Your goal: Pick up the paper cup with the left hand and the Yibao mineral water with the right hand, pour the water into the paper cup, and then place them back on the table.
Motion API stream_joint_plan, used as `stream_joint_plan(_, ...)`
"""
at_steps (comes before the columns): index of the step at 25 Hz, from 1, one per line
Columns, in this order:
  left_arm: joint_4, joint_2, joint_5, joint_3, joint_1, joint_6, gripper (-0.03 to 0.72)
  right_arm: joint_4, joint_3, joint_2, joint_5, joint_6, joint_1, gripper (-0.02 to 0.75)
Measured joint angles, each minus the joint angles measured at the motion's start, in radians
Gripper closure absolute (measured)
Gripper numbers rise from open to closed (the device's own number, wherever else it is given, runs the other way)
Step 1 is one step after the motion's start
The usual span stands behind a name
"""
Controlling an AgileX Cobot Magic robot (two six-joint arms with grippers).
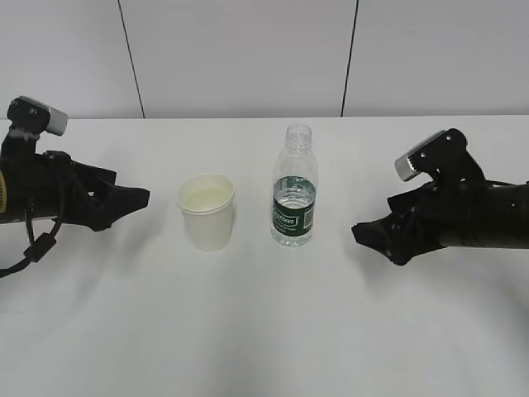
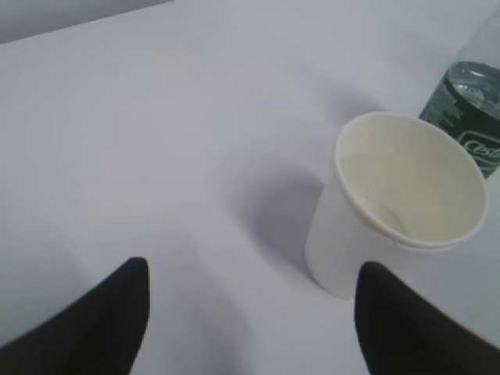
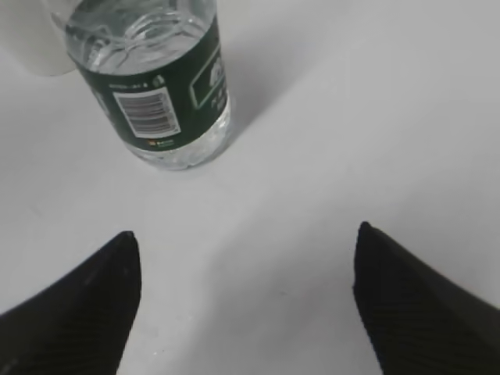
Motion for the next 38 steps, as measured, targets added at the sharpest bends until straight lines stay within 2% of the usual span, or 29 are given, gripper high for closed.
stream_joint_plan(4, -0.001, 0.000, -0.021, 0.000, 0.000, -0.002, 0.149, -0.015, 0.001, -0.053, 0.034, 0.067, 0.000, 0.126)
stream_joint_plan(9, -0.001, 0.000, -0.087, 0.000, 0.000, -0.003, 0.149, -0.096, 0.002, -0.095, 0.144, 0.180, 0.000, 0.140)
stream_joint_plan(17, 0.052, -0.067, -0.010, 0.000, 0.000, -0.013, 0.155, -0.284, -0.002, -0.139, 0.197, 0.443, -0.001, 0.144)
stream_joint_plan(20, 0.080, -0.115, 0.039, 0.000, 0.000, -0.054, 0.165, -0.423, -0.013, -0.161, 0.197, 0.583, -0.001, 0.144)
stream_joint_plan(24, 0.179, -0.184, 0.102, 0.002, 0.000, -0.166, 0.195, -0.696, -0.047, -0.195, 0.197, 0.889, -0.001, 0.144)
stream_joint_plan(25, 0.218, -0.201, 0.116, 0.002, 0.000, -0.202, 0.200, -0.732, -0.053, -0.205, 0.192, 0.980, -0.001, 0.144)
stream_joint_plan(30, 0.403, -0.290, 0.130, 0.003, 0.000, -0.438, 0.204, -0.779, -0.064, -0.268, 0.162, 1.092, -0.001, 0.144)
stream_joint_plan(35, 0.655, -0.420, 0.118, 0.004, 0.000, -0.720, 0.205, -0.786, -0.064, -0.375, 0.147, 1.101, -0.001, 0.144)
stream_joint_plan(38, 0.671, -0.509, 0.093, 0.013, 0.000, -0.811, 0.205, -0.786, -0.064, -0.459, 0.142, 1.104, -0.001, 0.144)
